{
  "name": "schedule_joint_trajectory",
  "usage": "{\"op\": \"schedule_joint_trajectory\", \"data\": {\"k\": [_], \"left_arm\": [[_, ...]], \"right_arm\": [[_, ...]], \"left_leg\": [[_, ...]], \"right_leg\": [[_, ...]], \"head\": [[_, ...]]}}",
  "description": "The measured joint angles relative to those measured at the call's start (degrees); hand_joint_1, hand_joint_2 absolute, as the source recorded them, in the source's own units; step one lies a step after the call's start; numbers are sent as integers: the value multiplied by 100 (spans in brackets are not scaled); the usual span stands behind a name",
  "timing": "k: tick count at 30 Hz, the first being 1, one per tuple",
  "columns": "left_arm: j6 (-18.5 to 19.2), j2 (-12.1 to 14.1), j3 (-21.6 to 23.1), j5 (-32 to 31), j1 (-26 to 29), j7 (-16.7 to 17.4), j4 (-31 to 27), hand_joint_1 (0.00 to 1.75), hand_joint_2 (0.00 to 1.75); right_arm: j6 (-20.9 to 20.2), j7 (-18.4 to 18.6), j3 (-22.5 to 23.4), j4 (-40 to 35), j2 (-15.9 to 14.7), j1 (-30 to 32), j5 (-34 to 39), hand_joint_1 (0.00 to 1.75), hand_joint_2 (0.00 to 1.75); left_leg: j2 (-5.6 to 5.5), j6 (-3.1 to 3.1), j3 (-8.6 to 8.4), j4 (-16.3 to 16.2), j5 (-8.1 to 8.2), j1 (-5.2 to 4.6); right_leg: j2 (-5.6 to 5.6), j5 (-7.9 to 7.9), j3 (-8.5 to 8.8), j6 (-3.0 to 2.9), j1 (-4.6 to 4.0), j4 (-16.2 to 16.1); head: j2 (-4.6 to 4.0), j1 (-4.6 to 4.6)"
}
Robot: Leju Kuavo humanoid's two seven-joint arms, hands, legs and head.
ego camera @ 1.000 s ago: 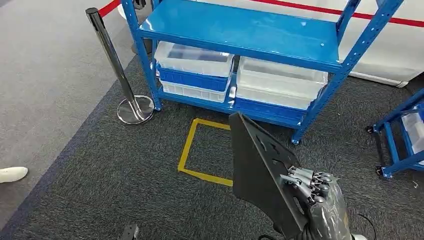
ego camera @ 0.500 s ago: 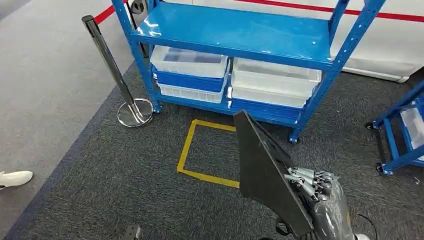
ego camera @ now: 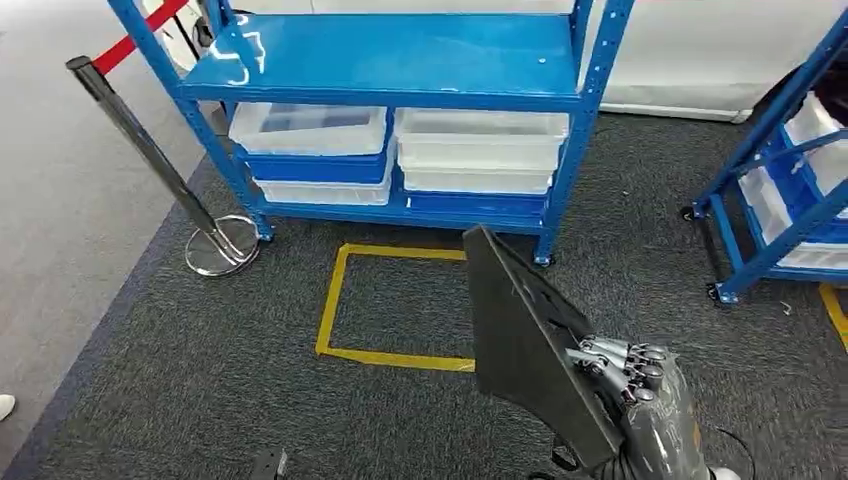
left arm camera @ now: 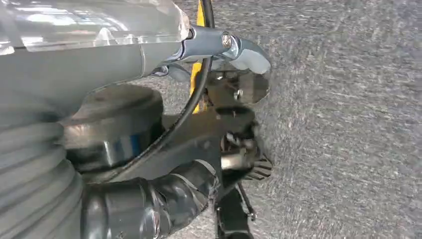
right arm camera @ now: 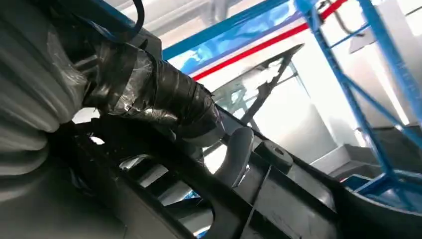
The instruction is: Take the parts from the cabinet and place them on the table.
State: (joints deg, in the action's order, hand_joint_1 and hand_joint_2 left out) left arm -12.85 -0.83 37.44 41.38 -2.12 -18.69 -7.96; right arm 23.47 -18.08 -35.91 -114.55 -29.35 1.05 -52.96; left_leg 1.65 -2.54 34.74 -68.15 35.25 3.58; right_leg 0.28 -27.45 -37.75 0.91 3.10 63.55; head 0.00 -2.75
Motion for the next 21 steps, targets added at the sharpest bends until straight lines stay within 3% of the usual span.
{"op": "schedule_joint_trajectory", "data": {"k": [1, 2, 3, 4, 6, 7, 8, 9, 10, 11, 12, 13, 14, 15, 16, 17, 18, 19, 20, 21], "left_arm": [[0, -2, 4, 0, 7, 0, 0, 0, 175], [0, -2, 7, 2, 15, 0, 0, 0, 175], [-2, -2, 7, 4, 22, 0, 0, 0, 175], [-2, -2, 7, 4, 21, 0, 0, 0, 175], [0, -2, 9, 9, 13, 0, 0, 0, 175], [-2, 63, 9, 9, 19, 0, 4, 0, 175], [4, 57, 20, 20, 50, 3, 27, 0, 175], [7, 61, 24, 20, 32, -9, 26, 0, 175], [4, 24, 33, 26, 15, 2, 24, 0, 175], [4, 48, 33, 48, 20, 2, 28, 0, 175], [13, 22, 39, 46, 16, 0, 28, 0, 175], [11, 26, 39, 53, 6, 2, 28, 0, 175], [11, 24, 42, 52, 7, -4, 28, 0, 175], [13, 24, 44, 52, 11, -4, 28, 0, 175], [15, 20, 50, 55, 21, -4, 28, 0, 175], [15, 11, 55, 55, 33, -4, 28, 0, 175], [15, 9, 59, 55, 33, -2, 28, 0, 175], [15, 2, 59, 55, 29, 0, 28, 0, 175], [13, -9, 59, 55, 20, 2, 28, 0, 175], [13, -9, 61, 55, 12, 2, 28, 0, 175]], "right_arm": [[7, -6, 0, 0, 0, 1, -15, 175, 175], [11, -9, 0, 2, 0, 4, -26, 175, 175], [15, -9, 0, 2, 0, 6, -37, 175, 175], [15, -9, 2, 2, 0, 6, -52, 175, 175], [17, -9, 11, -2, 0, 6, -79, 175, 175], [17, -9, 11, -2, 4, 12, -83, 175, 175], [17, -9, 11, -2, 26, -16, -85, 175, 175], [17, -9, 13, 4, 24, 10, -90, 175, 175], [24, -9, 18, 2, 24, 13, -98, 175, 175], [22, -7, 20, 0, 24, 24, -101, 175, 175], [24, -4, 26, -5, 20, 28, -103, 175, 175], [24, -4, 46, -9, 17, 48, -101, 175, 175], [22, -7, 57, -9, 13, 17, -103, 175, 175], [22, -7, 61, -9, 11, 9, -103, 175, 175], [24, -7, 61, -9, 15, 12, -103, 175, 175], [24, -7, 63, -9, 13, 21, -105, 175, 175], [24, -4, 66, -7, 11, 27, -105, 175, 175], [26, -4, 66, -7, 11, 28, -105, 175, 175], [26, -7, 72, -7, 11, 28, -107, 175, 175], [28, -4, 87, -9, 11, 27, -107, 175, 175]], "left_leg": [[-46, 43, 219, -483, 222, -49], [-77, 96, 383, -842, 332, -93], [-95, 169, 436, -946, 285, -145], [-117, 297, 364, -770, 103, -221], [-284, 618, -12, 93, -385, -379], [-673, 865, -173, 524, -542, -481], [-862, 988, -212, 622, -572, -475], [-805, 930, -239, 697, -617, -506], [-735, 930, -251, 721, -628, -530], [-661, 923, -293, 796, -657, -528], [-523, 868, -386, 1046, -736, -435], [-428, 762, -427, 1117, -787, -443], [-352, 768, -443, 1176, -803, -441], [-261, 746, -433, 1177, -814, -441], [-159, 732, -426, 1164, -804, -441], [-51, 713, -413, 1147, -790, -440], [49, 693, -401, 1122, -777, -432], [137, 665, -387, 1094, -758, -425], [224, 627, -371, 1046, -732, -410], [297, 577, -357, 982, -693, -403]], "right_leg": [[64, 24, -2, -36, -41, -26], [136, 39, -6, -61, -90, -39], [214, 49, -5, -76, -143, -43], [306, 59, -4, -91, -196, -44], [483, 88, 10, -136, -314, -71], [529, 117, 7, -165, -248, -94], [628, 151, -13, -125, -325, -109], [707, 184, -31, -109, -215, -129], [799, 220, -43, -59, -189, -168], [883, 268, -40, -14, -182, -224], [863, 267, -28, 0, -234, -226], [508, 181, -60, 25, -268, -160], [239, -56, -176, 50, -264, 94], [108, -278, -323, 86, -249, 460], [50, -452, -466, 124, -218, 819], [20, -529, -551, 167, -183, 1064], [-10, -466, -507, 206, -158, 1046], [-42, -320, -354, 239, -135, 823], [-120, -119, -73, 260, -123, 383], [-297, 50, 259, 265, -124, -122]], "head": [[-2, 0], [-2, 2], [0, 0], [-2, 2], [-2, 7], [-2, 20], [-2, 62], [-2, 48], [-2, 51], [0, 44], [-2, 44], [-2, 61], [-2, 98], [0, 105], [-2, 103], [-2, 103], [-2, 105], [-2, 103], [-2, 105], [0, 107]]}}
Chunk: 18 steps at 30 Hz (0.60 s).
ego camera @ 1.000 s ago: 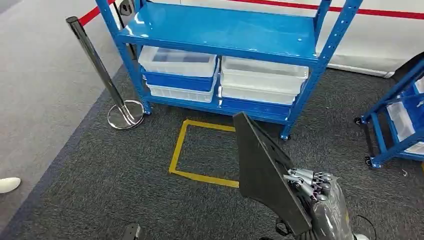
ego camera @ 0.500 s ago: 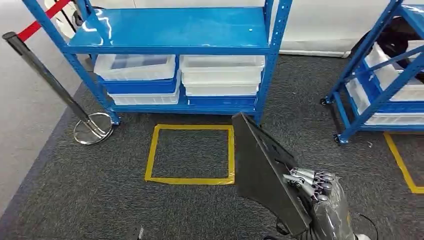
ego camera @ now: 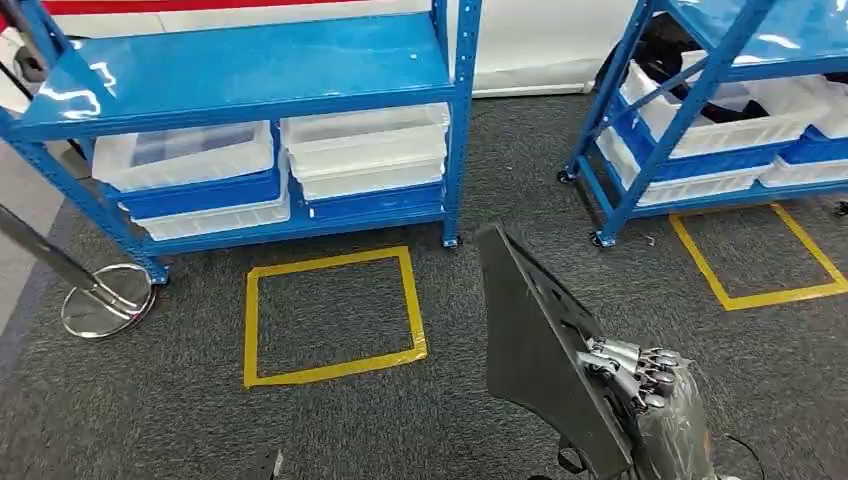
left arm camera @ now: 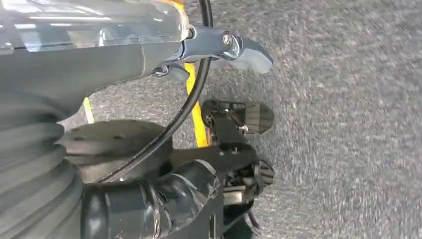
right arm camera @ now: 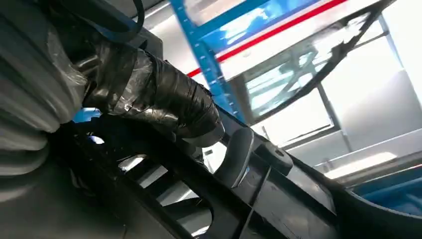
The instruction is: Take the parts from the cabinet and place them on the table.
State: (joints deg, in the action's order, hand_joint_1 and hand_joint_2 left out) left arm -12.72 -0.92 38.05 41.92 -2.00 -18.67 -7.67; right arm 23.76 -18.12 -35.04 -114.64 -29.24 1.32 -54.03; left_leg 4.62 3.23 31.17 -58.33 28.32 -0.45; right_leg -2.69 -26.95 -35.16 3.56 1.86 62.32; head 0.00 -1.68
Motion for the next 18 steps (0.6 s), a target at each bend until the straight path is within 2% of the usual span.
{"op": "schedule_joint_trajectory", "data": {"k": [1, 2, 5, 6, 7, 8, 9, 10, 11, 12, 14, 15, 16, 17, 18], "left_arm": [[-6, 0, 0, 2, -7, 2, 0, 0, 175], [-17, 0, 2, 2, -1, 9, 0, 0, 175], [-20, -2, 4, 7, -41, 24, 0, 0, 175], [-26, 0, 4, 7, -46, 24, 0, 0, 175], [-30, 0, 4, 7, -42, 22, 0, 0, 175], [-31, 0, 4, 7, -38, 24, 0, 0, 175], [-31, 0, 4, 7, -26, 28, 0, 0, 175], [-33, 0, 4, 7, -16, 31, 0, 0, 175], [-35, 0, 4, 7, -7, 35, 0, 0, 175], [-35, 0, 4, 7, -2, 35, 0, 0, 175], [-41, 0, 4, 7, -6, 35, 0, 0, 175], [-50, 0, 4, 7, -7, 35, 0, 0, 175], [-50, 0, 7, 7, 3, 35, 0, 0, 175], [-50, 0, 9, 7, -4, 31, 0, 0, 175], [-52, 0, 9, 7, -6, 33, 0, 0, 175]], "right_arm": [[2, -2, 17, 2, 2, 0, -2, 175, 175], [13, 4, 35, -2, 0, 10, 0, 175, 175], [28, 7, 50, -4, 0, 30, -2, 175, 175], [31, 7, 50, -4, 0, 36, -2, 175, 175], [35, 9, 52, -4, 0, 30, -2, 175, 175], [37, 7, 50, -4, 0, 25, -2, 175, 175], [37, 7, 52, -4, 0, 27, -2, 175, 175], [37, 9, 50, -4, 0, 31, -2, 175, 175], [37, 9, 50, -4, 0, 35, -2, 175, 175], [37, 9, 50, -4, 0, 37, -2, 175, 175], [37, 9, 50, -4, 0, 36, 0, 175, 175], [37, 9, 50, -4, 0, 34, 4, 175, 175], [39, 13, 55, -7, 0, 28, 9, 175, 175], [42, 22, 61, -7, 0, 25, 13, 175, 175], [46, 22, 66, -18, 0, 31, 26, 175, 175]], "left_leg": [[48, -55, 16, -43, 37, -15], [98, -109, 15, -86, 72, -33], [261, -192, -34, -48, 50, -33], [156, -241, -4, -119, 137, -3], [-119, -278, 44, -254, 279, 16], [-313, -296, 183, -579, 522, 38], [-396, -321, 368, -1024, 771, 65], [-414, -343, 538, -1435, 953, 87], [-414, -362, 623, -1661, 988, 107], [-414, -380, 576, -1605, 880, 129], [-477, -409, 148, -822, 415, 179], [-668, -426, -130, -299, 196, 224], [-977, -451, -217, -79, 281, 221], [-947, -422, -196, -57, 274, 214], [-867, -396, -182, -67, 265, 187]], "right_leg": [[-169, -105, 66, -78, -51, -134], [-98, -29, 55, -134, -62, -182], [83, 14, 15, -244, -94, -184], [135, 74, 43, -305, -9, -267], [184, 108, 38, -342, 0, -306], [228, 134, 17, -375, 6, -318], [300, 152, -12, -383, 10, -318], [372, 167, -39, -373, 9, -314], [451, 185, -64, -355, 11, -309], [539, 202, -83, -333, 24, -300], [704, 226, -114, -288, 59, -272], [788, 236, -133, -251, 74, -242], [853, 250, -176, -200, 55, -214], [936, 279, -218, -142, 55, -204], [984, 320, -231, -82, 67, -244]], "head": [[0, -4], [0, -9], [-2, -13], [-2, -11], [-2, -18], [-2, -24], [-2, -24], [-2, -22], [0, -24], [-2, -24], [-2, -22], [0, -24], [-2, -22], [0, -20], [0, -17]]}}
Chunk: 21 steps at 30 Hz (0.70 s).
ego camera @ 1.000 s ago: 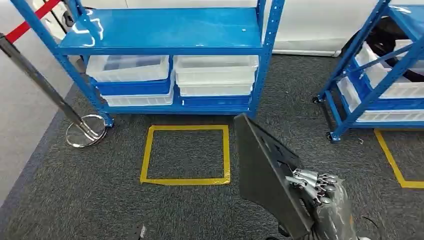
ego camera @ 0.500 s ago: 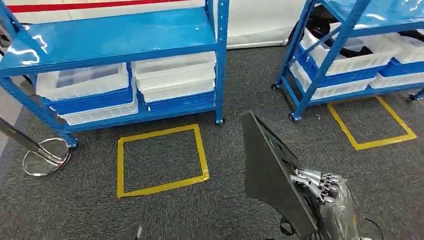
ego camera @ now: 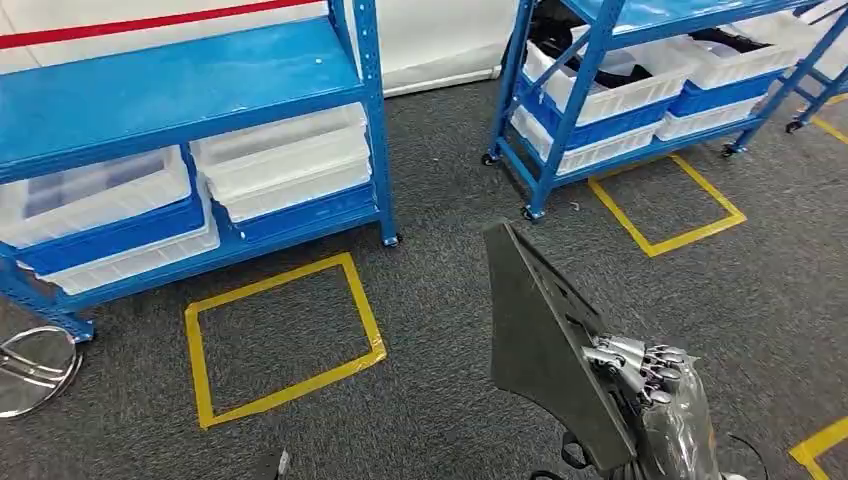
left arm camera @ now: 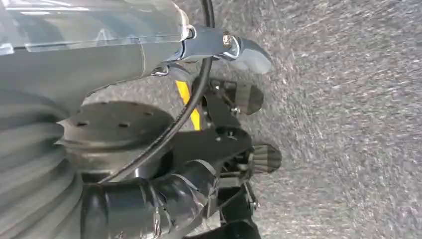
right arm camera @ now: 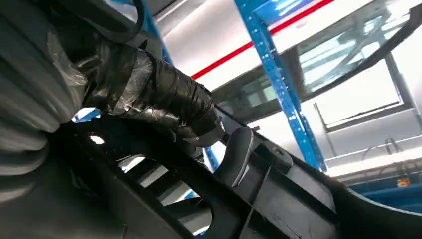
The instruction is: Take the parts from the cabinet and place them on the table.
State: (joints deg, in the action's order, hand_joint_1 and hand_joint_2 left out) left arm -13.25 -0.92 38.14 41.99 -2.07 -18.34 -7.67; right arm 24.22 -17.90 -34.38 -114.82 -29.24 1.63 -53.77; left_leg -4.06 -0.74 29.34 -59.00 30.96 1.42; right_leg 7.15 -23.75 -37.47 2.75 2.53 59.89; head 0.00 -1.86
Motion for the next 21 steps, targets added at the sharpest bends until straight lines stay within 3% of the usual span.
{"op": "schedule_joint_trajectory", "data": {"k": [2, 3, 4, 5, 7, 8, 9, 11, 12, 13, 16, 17, 18, 19, 20, 21], "left_arm": [[-4, 2, 2, 2, 3, -2, 0, 0, 175], [-13, 4, 2, 4, -15, -9, 0, 0, 175], [-11, 4, 2, 13, -9, -17, 0, 0, 175], [-9, 0, 4, 17, -3, -17, 0, 0, 175], [-9, 2, 7, 22, 23, -15, 0, 0, 175], [-9, 2, 9, 33, 27, -15, 0, 0, 175], [-9, 2, 11, 35, 24, -15, 0, 0, 175], [-11, 0, 22, 35, 9, -15, 0, 0, 175], [-9, -6, 28, 35, 0, -17, 0, 0, 175], [-11, -18, 31, 37, 3, -17, 0, 0, 175], [-9, -15, 37, 39, -18, -17, 0, 0, 175], [-9, -15, 39, 39, -22, -17, 0, 0, 175], [-9, -6, 39, 39, -28, -18, 0, 0, 175], [-9, -7, 39, 39, -30, -26, 0, 0, 175], [-2, -7, 44, 39, -24, -28, 0, 0, 175], [2, -7, 46, 39, -17, -28, 0, 0, 175]], "right_arm": [[11, 9, 35, -13, 0, 47, 18, 175, 175], [15, 9, 53, -24, -4, 82, 20, 175, 175], [22, 9, 66, -35, -11, 65, 18, 175, 175], [22, 7, 83, -35, -9, 56, 15, 175, 175], [24, 7, 96, -33, -9, 67, 9, 175, 175], [20, 7, 98, -33, -9, 77, 9, 175, 175], [17, 7, 98, -33, -9, 78, 9, 175, 175], [13, 7, 109, -33, -9, 77, 9, 175, 175], [11, 7, 120, -37, -11, 74, 9, 175, 175], [9, 7, 131, -44, -11, 67, 9, 175, 175], [4, 7, 135, -63, -15, 80, 7, 175, 175], [4, 9, 136, -68, -15, 80, 7, 175, 175], [4, 9, 135, -68, -15, 97, 7, 175, 175], [4, 9, 138, -70, -15, 82, 7, 175, 175], [2, 9, 140, -70, -15, 70, 9, 175, 175], [2, 20, 146, -70, -13, 71, 24, 175, 175]], "left_leg": [[146, 119, -25, 34, -72, -18], [256, 194, -13, 73, -130, 15], [310, 234, 0, 97, -152, -9], [398, 260, 23, 95, -168, -43], [574, 282, 74, 76, -181, -100], [676, 289, 100, 67, -185, -137], [765, 291, 112, 66, -186, -165], [923, 299, 104, 66, -182, -213], [990, 304, 82, 66, -175, -219], [1055, 286, 84, 63, -162, -261], [1264, 239, 60, 87, -168, -232], [1330, 211, 28, 101, -159, -269], [1146, 169, 36, 63, -100, -243], [762, 127, 113, -105, 51, -226], [594, 101, 274, -454, 284, -194], [508, 76, 482, -924, 525, -161]], "right_leg": [[160, 102, -11, 128, 23, -89], [-84, 22, -57, 109, 27, 20], [-411, -172, -143, 95, -32, 233], [-575, -435, -302, 87, -40, 616], [-668, -835, -620, 78, -66, 1434], [-682, -872, -662, 63, -78, 1629], [-694, -778, -547, 34, -91, 1509], [-809, -426, 29, -85, -174, 660], [-1115, -325, 365, -205, -269, 139], [-1345, -409, 420, -305, -326, 14], [-1082, -320, 365, -357, -373, -31], [-987, -265, 386, -396, -323, -125], [-930, -197, 440, -388, -246, -221], [-846, -154, 444, -417, -226, -278], [-791, -129, 419, -429, -215, -292], [-708, -119, 389, -427, -207, -290]], "head": [[-2, -7], [-2, 7], [0, 19], [-2, 17], [-2, 20], [-2, 20], [0, 20], [-2, 20], [-2, 18], [-2, 11], [-2, 22], [0, 13], [-2, 15], [-2, 7], [0, 4], [0, 4]]}}
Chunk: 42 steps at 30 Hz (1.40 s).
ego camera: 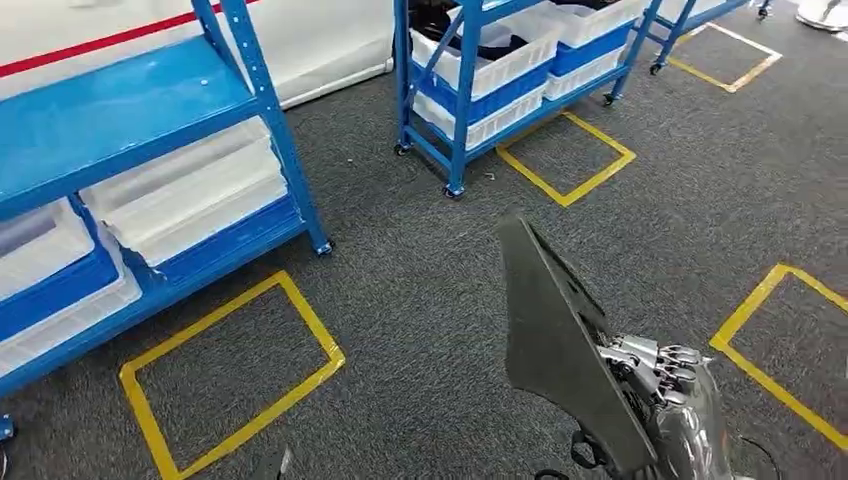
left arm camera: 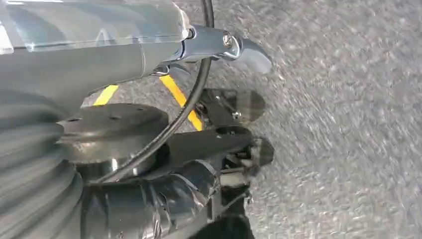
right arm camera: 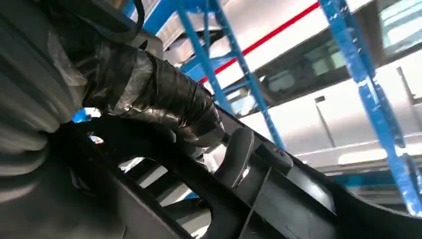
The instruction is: Take the parts from the cabinet and place them on the table.
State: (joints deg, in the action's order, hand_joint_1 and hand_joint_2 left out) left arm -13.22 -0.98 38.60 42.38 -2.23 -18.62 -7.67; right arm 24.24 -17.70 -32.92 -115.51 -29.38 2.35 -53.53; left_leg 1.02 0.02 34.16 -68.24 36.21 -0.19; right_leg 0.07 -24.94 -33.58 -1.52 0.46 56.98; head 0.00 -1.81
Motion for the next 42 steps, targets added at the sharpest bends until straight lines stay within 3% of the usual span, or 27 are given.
{"op": "schedule_joint_trajectory", "data": {"k": [2, 3, 5, 6, 7, 8, 10, 11, 13, 15, 17, 18, 20, 21, 22, 26, 28, 29, 31, 32, 34, 35, 36, 37, 40, 41, 42], "left_arm": [[9, 9, 2, 2, 29, 0, 0, 0, 175], [19, 11, 4, 4, 40, 0, 0, 0, 175], [37, 13, 4, 4, 31, -4, 0, 0, 175], [39, 13, 4, 4, 26, -7, 0, 0, 175], [48, 13, 11, 4, 35, -6, 0, 0, 175], [52, 13, 15, 4, 31, -11, 0, 0, 175], [52, 17, 26, 4, 25, -11, 0, 0, 175], [50, 17, 26, 4, 28, -13, 0, 0, 175], [50, 26, 26, 11, 25, -20, 0, 0, 175], [50, 26, 28, 11, 44, -20, 0, 0, 175], [50, 33, 28, 13, 61, -17, 0, 0, 175], [50, 31, 28, 13, 56, -17, 0, 0, 175], [50, 28, 31, 13, 34, -13, 0, 0, 175], [50, 28, 31, 13, 25, -11, 0, 0, 175], [46, 24, 31, 13, 25, -9, 0, 0, 175], [6, 22, 39, 17, -1, -4, 0, 0, 175], [-24, 26, 42, 22, -4, -15, 0, 0, 175], [-33, 26, 44, 24, 4, -15, 0, 0, 175], [-35, 26, 48, 37, 22, -15, 0, 0, 175], [-39, 26, 48, 48, 39, -15, 0, 0, 175], [-52, 26, 48, 59, 42, -15, 0, 0, 175], [-52, 28, 48, 63, 35, -15, 0, 0, 175], [-52, 26, 48, 63, 40, -15, 0, 0, 175], [-52, 26, 55, 63, 48, -13, 0, 0, 175], [-52, 28, 83, 70, 26, -13, 0, 0, 175], [-50, 24, 85, 76, 23, -15, 0, 0, 175], [-57, 31, 85, 81, 12, -13, 2, 0, 175]], "right_arm": [[0, 9, 20, 2, 0, 27, 37, 175, 175], [0, 9, 43, 2, 0, 41, 61, 175, 175], [2, 9, 72, 0, 2, 47, 76, 175, 175], [2, 9, 83, 0, 2, 47, 76, 175, 175], [2, 9, 92, 0, 0, 43, 76, 175, 175], [4, 9, 92, 0, 2, 42, 76, 175, 175], [7, 11, 107, -7, -2, 74, 76, 175, 175], [7, 11, 109, -9, -2, 88, 76, 175, 175], [7, 11, 122, -11, -7, 87, 76, 175, 175], [7, 11, 122, -11, -7, 82, 76, 175, 175], [7, 11, 122, -11, -7, 101, 76, 175, 175], [7, 11, 122, -11, -7, 105, 76, 175, 175], [7, 9, 127, -11, -7, 107, 76, 175, 175], [7, 2, 136, -11, -7, 107, 79, 175, 175], [7, -9, 144, -11, -4, 103, 81, 175, 175], [9, -26, 160, -13, -2, 143, 81, 175, 175], [7, -31, 160, -11, 22, 132, 74, 175, 175], [4, -35, 160, -9, 39, 111, 65, 175, 175], [4, -35, 160, -4, 92, 108, 57, 175, 175], [4, -35, 160, 4, 103, 109, 52, 175, 175], [7, -35, 160, 22, 127, 111, 52, 175, 175], [15, -35, 160, 22, 140, 111, 50, 175, 175], [28, -35, 160, 22, 149, 112, 48, 175, 175], [35, -35, 160, 22, 151, 105, 46, 175, 175], [46, -28, 160, 22, 162, 156, 37, 175, 175], [46, -26, 160, 24, 162, 175, 22, 175, 175], [48, -13, 160, 26, 162, 191, 7, 175, 175]], "left_leg": [[-47, -55, 250, -572, 153, 52], [-49, -81, 205, -486, 31, 73], [-153, -136, -191, 301, -478, 133], [-423, -165, -400, 738, -683, 185], [-732, -174, -459, 917, -599, 192], [-685, -95, -447, 940, -557, 187], [-532, -20, -450, 913, -572, 124], [-443, 53, -453, 964, -622, 168], [-264, 141, -450, 1006, -667, 152], [-77, 161, -439, 1003, -664, 105], [118, 172, -436, 1000, -655, 75], [211, 182, -440, 1000, -646, 63], [357, 169, -469, 1002, -625, 46], [419, 160, -497, 1003, -606, 41], [486, 125, -496, 994, -584, -7], [740, 26, -582, 1061, -549, -32], [220, -10, -440, 721, -281, 21], [47, -14, -214, 250, -28, 30], [-54, -34, 194, -546, 256, 38], [-57, -44, 277, -664, 196, 42], [-91, -58, 95, -140, -261, 75], [-201, -66, -127, 387, -569, 103], [-473, -65, -280, 789, -702, 141], [-636, -60, -323, 910, -626, 135], [-437, 52, -333, 881, -651, 77], [-343, 127, -347, 958, -704, 120], [-256, 173, -367, 1010, -736, 121]], "right_leg": [[185, 26, -46, 29, 18, 22], [270, 36, -66, 45, 31, 42], [455, 31, -110, 92, 77, 126], [526, 11, -146, 137, 90, 188], [598, -10, -219, 194, 65, 285], [667, 11, -289, 235, 84, 328], [830, 84, -338, 345, 124, 270], [905, 116, -370, 392, 124, 269], [277, -131, -499, 391, 78, 577], [68, -572, -870, 412, 85, 1427], [21, -710, -1075, 417, 85, 1946], [7, -579, -975, 403, 82, 1798], [-96, -175, -460, 339, 58, 937], [-375, -64, -170, 270, 7, 442], [-591, -152, -123, 214, -96, 320], [-233, -81, -139, 82, -87, 210], [-122, -28, -99, 21, -20, 130], [-50, -13, -116, -8, -16, 131], [113, -15, -136, -11, -17, 153], [203, -16, -139, -10, -14, 167], [390, -24, -140, 3, -1, 205], [475, -41, -141, 28, 7, 244], [549, -60, -168, 59, 18, 290], [622, -77, -221, 102, -15, 370], [829, 3, -283, 232, 48, 311], [863, 16, -303, 268, 48, 309], [460, -72, -348, 266, 22, 428]], "head": [[-2, 0], [-2, 0], [-2, 0], [-2, 0], [-2, 2], [0, 11], [-2, 0], [-2, 9], [0, 37], [-2, 33], [0, 33], [-2, 35], [-2, 35], [-2, 35], [0, 35], [-2, 26], [0, 26], [0, 22], [0, 24], [0, 22], [0, 22], [0, 22], [0, 24], [0, 26], [-2, 26], [-2, 26], [-2, 39]]}}
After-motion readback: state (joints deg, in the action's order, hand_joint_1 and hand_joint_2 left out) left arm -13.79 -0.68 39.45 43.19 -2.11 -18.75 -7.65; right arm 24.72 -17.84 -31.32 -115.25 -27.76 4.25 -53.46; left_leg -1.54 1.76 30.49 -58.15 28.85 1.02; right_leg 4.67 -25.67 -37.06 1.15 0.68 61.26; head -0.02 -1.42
